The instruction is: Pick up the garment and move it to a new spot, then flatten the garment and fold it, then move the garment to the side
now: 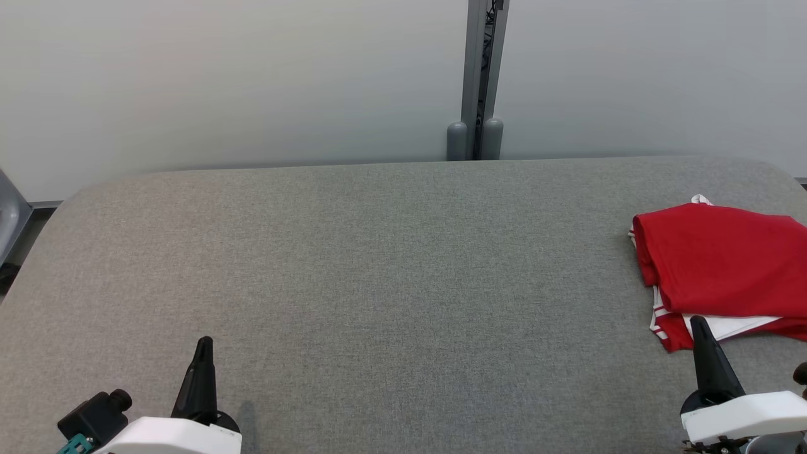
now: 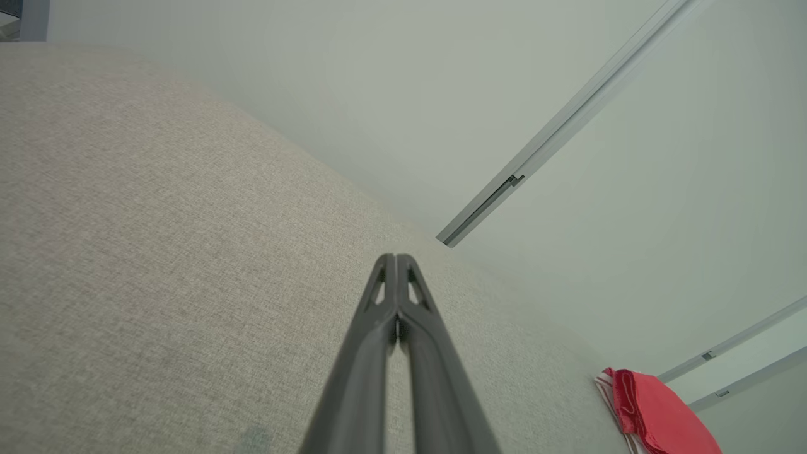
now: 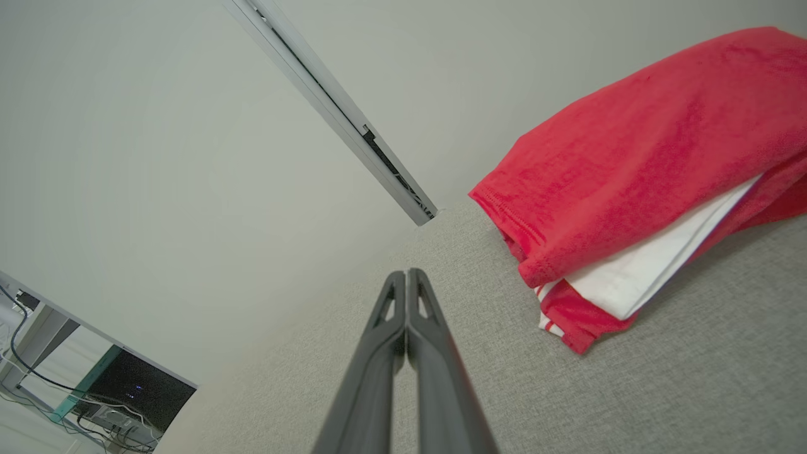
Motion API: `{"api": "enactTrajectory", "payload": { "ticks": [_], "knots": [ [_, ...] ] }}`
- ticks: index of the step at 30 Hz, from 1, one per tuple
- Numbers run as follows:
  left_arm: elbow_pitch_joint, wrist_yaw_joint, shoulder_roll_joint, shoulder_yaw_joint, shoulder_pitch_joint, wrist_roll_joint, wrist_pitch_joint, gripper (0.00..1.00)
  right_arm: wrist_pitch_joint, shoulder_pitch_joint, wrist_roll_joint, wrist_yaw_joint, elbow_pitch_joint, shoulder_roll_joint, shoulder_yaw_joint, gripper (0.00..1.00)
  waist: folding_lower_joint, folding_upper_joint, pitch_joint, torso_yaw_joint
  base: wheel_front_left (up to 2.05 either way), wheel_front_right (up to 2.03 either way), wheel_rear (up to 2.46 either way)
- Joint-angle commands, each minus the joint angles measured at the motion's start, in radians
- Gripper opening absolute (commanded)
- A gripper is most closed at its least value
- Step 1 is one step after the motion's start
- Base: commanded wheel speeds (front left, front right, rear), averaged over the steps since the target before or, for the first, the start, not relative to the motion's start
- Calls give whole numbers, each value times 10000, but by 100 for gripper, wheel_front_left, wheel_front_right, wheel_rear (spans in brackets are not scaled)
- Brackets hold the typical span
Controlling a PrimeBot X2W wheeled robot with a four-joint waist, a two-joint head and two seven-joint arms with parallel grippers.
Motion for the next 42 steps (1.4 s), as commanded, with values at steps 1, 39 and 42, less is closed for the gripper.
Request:
{"api": "enactTrajectory", "payload": {
  "ticks": [1,39,42],
  "knots": [
    [-156,-50,53,105,-351,-388,83,0,124,-307,364,0,-111,-56,-80,0,0,0,5,-4,0,0,0],
    [-154,-307,81,693,-873,-4628,1246,0,1301,-666,4383,1,-41,270,-586,0,0,0,109,-98,0,0,0],
    [-152,-328,84,729,-916,-4889,1315,0,1371,-700,4637,1,-36,293,-617,0,0,0,118,-105,0,0,0]
  ]
}}
